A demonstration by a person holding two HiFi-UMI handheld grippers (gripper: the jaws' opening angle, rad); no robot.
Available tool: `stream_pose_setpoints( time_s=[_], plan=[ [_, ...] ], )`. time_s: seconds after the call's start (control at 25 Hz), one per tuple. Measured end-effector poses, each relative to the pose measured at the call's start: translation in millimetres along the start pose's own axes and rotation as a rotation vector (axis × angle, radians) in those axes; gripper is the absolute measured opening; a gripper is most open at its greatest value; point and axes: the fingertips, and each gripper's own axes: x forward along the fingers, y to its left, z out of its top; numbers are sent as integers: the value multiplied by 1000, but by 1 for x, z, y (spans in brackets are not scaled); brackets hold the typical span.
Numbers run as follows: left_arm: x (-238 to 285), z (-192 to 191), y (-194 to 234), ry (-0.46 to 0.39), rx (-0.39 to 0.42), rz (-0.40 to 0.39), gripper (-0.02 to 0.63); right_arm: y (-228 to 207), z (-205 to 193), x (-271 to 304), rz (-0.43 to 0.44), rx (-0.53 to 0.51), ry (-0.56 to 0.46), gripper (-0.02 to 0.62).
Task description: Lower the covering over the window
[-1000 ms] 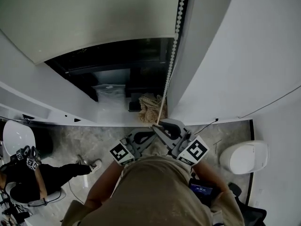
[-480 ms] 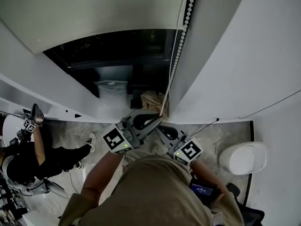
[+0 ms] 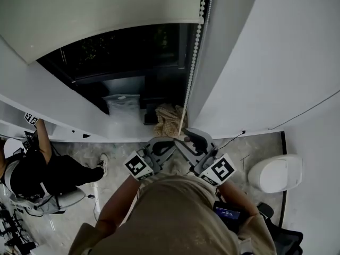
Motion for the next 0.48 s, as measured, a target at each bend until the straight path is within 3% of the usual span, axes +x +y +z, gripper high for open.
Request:
stream_pose_setpoints(
  time_s=[0.12,0.24,0.32,0.4,0.48],
  plan=[
    [7,-11,-22,22,-4,-13,18,3,4,-10,-5,-4,23,19],
    [-9,3,-4,-28,-22,-5,20,-4,-4,-3,-15,39,29,9],
    [-29,36,28,-140,-60,26,160,-12,-30,10,-21,68,76,8],
    [-31,72,42,-198,-28,30,163,-11,-59,15,-11,100,147,8],
    [-13,93,37,-173,44,-12,163,-6,-67,18,12,97,174,8]
  ],
)
